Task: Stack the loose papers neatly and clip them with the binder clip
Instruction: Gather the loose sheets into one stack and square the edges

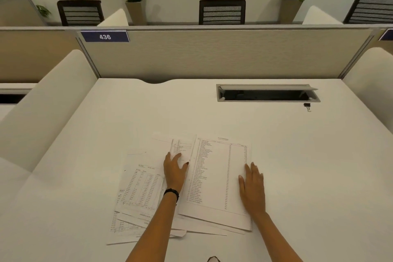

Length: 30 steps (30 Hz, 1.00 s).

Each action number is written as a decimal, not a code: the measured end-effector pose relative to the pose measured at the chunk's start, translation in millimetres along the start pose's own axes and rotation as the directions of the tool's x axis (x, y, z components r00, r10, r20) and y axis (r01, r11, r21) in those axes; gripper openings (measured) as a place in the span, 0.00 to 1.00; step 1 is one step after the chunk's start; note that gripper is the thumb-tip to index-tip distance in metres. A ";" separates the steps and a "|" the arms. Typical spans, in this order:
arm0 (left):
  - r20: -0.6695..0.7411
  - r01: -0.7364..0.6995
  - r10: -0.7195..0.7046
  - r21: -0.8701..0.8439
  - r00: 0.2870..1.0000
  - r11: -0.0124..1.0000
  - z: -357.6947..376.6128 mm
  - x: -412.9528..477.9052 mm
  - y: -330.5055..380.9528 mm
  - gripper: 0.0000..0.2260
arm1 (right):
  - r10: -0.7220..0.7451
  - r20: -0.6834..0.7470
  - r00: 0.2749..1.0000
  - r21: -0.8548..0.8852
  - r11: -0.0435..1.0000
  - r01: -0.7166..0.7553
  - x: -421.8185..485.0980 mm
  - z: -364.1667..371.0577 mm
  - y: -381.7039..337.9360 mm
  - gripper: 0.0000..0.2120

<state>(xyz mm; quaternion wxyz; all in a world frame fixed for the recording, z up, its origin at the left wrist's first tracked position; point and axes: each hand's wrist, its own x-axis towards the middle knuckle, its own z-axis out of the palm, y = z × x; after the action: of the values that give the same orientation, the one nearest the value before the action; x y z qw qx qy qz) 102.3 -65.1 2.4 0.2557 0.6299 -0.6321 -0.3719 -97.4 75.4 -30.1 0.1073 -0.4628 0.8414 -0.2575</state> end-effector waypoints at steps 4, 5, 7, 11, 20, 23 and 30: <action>0.020 0.014 -0.012 -0.105 1.000 0.994 0.4 -4.5 2.9 0.20 | -0.038 0.024 0.999 -0.055 0.998 0.039 -2.3 7.1 -4.2 0.33; 0.014 0.013 -0.011 -0.128 1.000 0.992 0.0 -5.7 4.7 0.19 | -0.050 0.032 0.998 -0.062 0.997 0.052 -3.1 8.7 -6.3 0.35; 0.008 -0.003 0.005 -0.155 1.000 0.988 0.3 -6.2 6.9 0.18 | -0.071 0.049 0.996 -0.068 0.995 0.074 -4.9 12.6 -9.8 0.38; 0.015 -0.026 0.030 -0.200 0.999 0.979 0.3 -4.4 5.9 0.16 | -0.094 0.079 0.992 -0.049 0.994 0.098 -5.9 14.2 -13.9 0.39; 0.031 0.010 -0.001 -0.290 1.000 0.957 -7.0 -3.0 7.0 0.21 | -0.014 0.042 0.999 0.037 0.999 0.013 -4.5 9.1 -13.3 0.33; 0.087 0.052 -0.026 -0.320 0.996 0.946 -7.0 -5.6 8.6 0.25 | -0.032 0.053 0.998 0.008 0.999 0.031 -4.3 12.3 -14.1 0.34; 0.149 0.029 0.029 -0.371 0.988 0.928 -5.6 -10.8 13.9 0.21 | -0.027 0.083 0.996 0.062 0.998 0.022 -3.9 12.9 -15.9 0.32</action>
<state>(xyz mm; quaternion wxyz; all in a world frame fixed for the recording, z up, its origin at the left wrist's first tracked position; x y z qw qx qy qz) 99.2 -56.3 18.3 0.3213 0.5398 -0.5680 -0.5318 -78.3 67.3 -32.8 0.1534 -0.4798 0.8222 -0.2649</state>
